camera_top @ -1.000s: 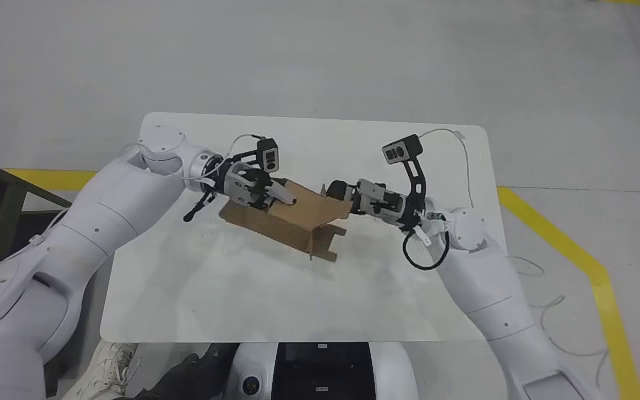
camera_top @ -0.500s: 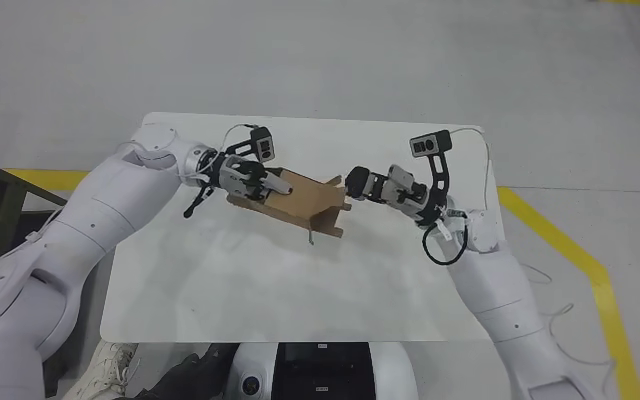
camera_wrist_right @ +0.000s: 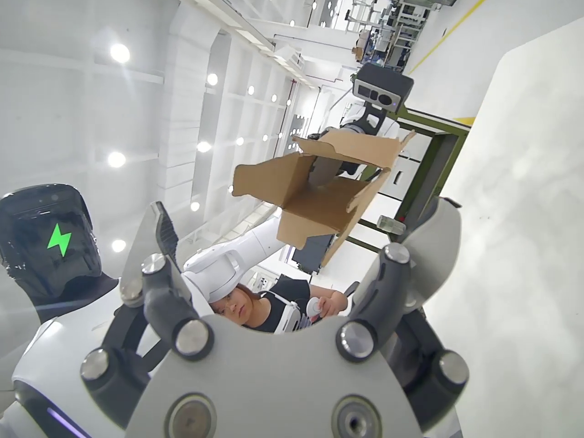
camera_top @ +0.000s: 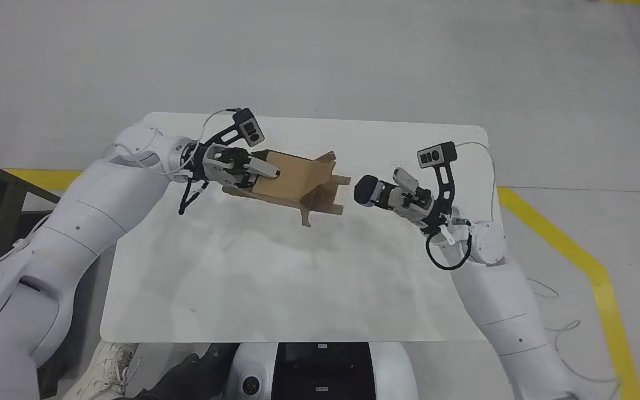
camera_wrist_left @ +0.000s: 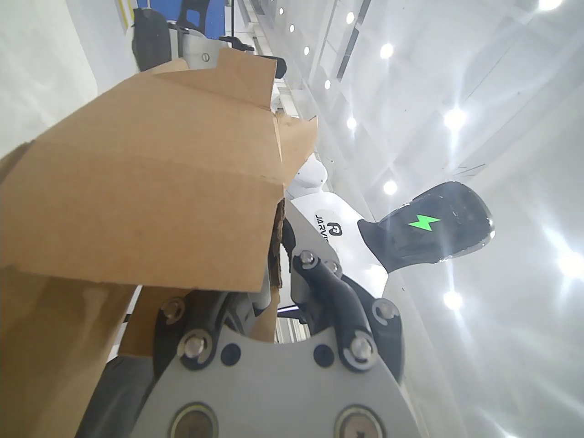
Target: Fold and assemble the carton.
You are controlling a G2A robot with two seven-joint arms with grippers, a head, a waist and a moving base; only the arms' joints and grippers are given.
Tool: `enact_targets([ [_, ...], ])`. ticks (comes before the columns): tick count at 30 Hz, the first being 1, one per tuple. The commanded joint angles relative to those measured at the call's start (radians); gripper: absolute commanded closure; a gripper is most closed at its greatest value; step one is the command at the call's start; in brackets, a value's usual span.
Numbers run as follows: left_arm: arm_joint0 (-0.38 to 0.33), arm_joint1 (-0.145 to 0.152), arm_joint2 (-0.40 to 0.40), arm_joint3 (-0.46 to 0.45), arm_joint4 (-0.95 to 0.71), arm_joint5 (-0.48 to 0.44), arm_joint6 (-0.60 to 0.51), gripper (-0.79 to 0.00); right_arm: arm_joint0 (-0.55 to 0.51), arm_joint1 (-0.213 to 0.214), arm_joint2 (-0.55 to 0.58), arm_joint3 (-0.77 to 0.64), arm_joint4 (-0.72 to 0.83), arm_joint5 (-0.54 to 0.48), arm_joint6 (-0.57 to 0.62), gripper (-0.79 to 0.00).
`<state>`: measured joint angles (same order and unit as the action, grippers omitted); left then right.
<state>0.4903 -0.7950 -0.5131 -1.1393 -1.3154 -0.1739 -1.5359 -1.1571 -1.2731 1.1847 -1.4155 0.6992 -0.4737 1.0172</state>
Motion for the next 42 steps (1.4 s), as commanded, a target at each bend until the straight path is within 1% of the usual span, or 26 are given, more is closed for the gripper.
enact_targets([
  [1, 0.006, 0.002, -0.004, -0.003, 0.002, 0.010, 0.000, 0.000, 0.004, -0.003, -0.016, 0.002, 0.021, -0.005, 0.021, -0.785],
  [4, 0.010, 0.001, -0.003, -0.004, 0.011, 0.024, 0.000, 0.000, 0.012, -0.008, -0.034, -0.001, 0.046, -0.020, 0.054, -0.785],
  [9, 0.011, -0.008, 0.001, 0.002, 0.024, 0.034, 0.000, 0.000, 0.033, -0.014, -0.056, 0.002, 0.092, -0.016, 0.098, -0.785],
  [16, 0.008, -0.021, 0.003, 0.009, 0.031, 0.041, 0.000, 0.000, 0.071, -0.030, -0.117, 0.015, 0.113, -0.001, 0.119, -0.785],
  [25, 0.005, -0.032, -0.003, 0.016, 0.035, 0.040, 0.000, 0.000, 0.116, -0.052, -0.190, 0.041, 0.092, 0.000, 0.099, -0.785],
  [32, 0.008, -0.035, -0.005, 0.015, 0.039, 0.047, 0.000, 0.000, 0.128, -0.064, -0.219, 0.042, 0.074, -0.015, 0.090, -0.785],
  [42, 0.011, -0.036, -0.010, 0.005, 0.045, 0.048, 0.000, 0.000, 0.155, -0.078, -0.266, 0.039, -0.024, 0.024, 0.023, -0.785],
])
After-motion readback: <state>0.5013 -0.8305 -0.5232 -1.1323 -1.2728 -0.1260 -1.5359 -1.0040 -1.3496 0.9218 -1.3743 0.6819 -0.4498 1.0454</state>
